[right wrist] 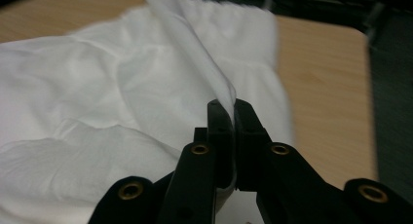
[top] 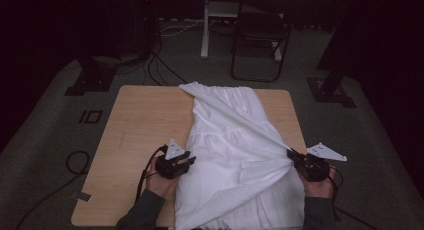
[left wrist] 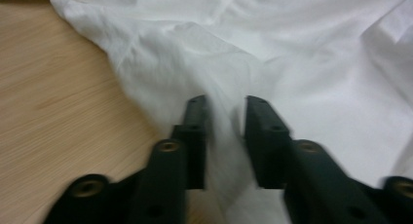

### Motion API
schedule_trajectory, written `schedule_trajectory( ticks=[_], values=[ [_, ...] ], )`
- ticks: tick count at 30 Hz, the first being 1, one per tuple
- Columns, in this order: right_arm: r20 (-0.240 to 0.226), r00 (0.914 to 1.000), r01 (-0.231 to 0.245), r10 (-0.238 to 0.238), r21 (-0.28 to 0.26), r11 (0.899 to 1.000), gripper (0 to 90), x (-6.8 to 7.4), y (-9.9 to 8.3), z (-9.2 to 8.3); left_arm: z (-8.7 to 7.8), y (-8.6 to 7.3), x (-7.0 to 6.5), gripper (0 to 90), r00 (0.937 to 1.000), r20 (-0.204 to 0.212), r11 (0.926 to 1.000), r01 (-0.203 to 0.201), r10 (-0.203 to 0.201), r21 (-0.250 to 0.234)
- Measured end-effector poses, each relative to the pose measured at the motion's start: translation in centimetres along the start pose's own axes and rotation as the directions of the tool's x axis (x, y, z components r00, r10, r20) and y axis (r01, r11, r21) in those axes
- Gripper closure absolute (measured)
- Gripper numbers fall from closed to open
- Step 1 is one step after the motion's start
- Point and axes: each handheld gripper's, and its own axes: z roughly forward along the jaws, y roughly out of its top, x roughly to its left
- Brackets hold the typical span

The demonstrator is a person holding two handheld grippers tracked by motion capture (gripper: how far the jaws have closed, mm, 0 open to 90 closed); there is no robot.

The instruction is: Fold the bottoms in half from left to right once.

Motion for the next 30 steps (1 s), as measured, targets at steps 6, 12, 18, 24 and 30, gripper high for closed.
schedule_trajectory(
  ticks=[6, 12, 18, 24, 30],
  values=[
    [0.061, 0.9979, -0.032, 0.021, 0.180, 0.983, 87.2, -2.4, -4.8, 3.5, 4.7, -1.5, -1.3, 49.9, 0.9958, -0.082, 0.9868, -0.026, 0.039, 0.160],
    [0.044, 0.9986, -0.040, 0.029, 0.270, 0.962, 86.7, -2.1, -6.9, 6.3, 5.1, -2.3, 0.2, 86.5, 0.9953, -0.089, 0.9846, -0.023, 0.039, 0.173],
    [0.028, 0.9995, -0.019, 0.012, 0.263, 0.965, 86.5, -1.5, -5.9, 8.3, 5.3, -1.9, 2.6, 87.5, 0.9892, -0.146, 0.9824, 0.010, 0.017, 0.186],
    [-0.005, 0.9999, 0.016, -0.015, 0.264, 0.964, 85.4, -0.9, -4.1, 11.2, 6.3, -0.8, 6.8, 87.6, 0.9701, -0.242, 0.9773, 0.070, -0.020, 0.200],
    [-0.005, 0.9989, 0.046, -0.046, 0.267, 0.963, 84.3, -0.2, -2.0, 14.8, 7.9, 0.8, 10.6, 87.6, 0.9528, -0.303, 0.9718, 0.078, -0.007, 0.223]
  ],
)
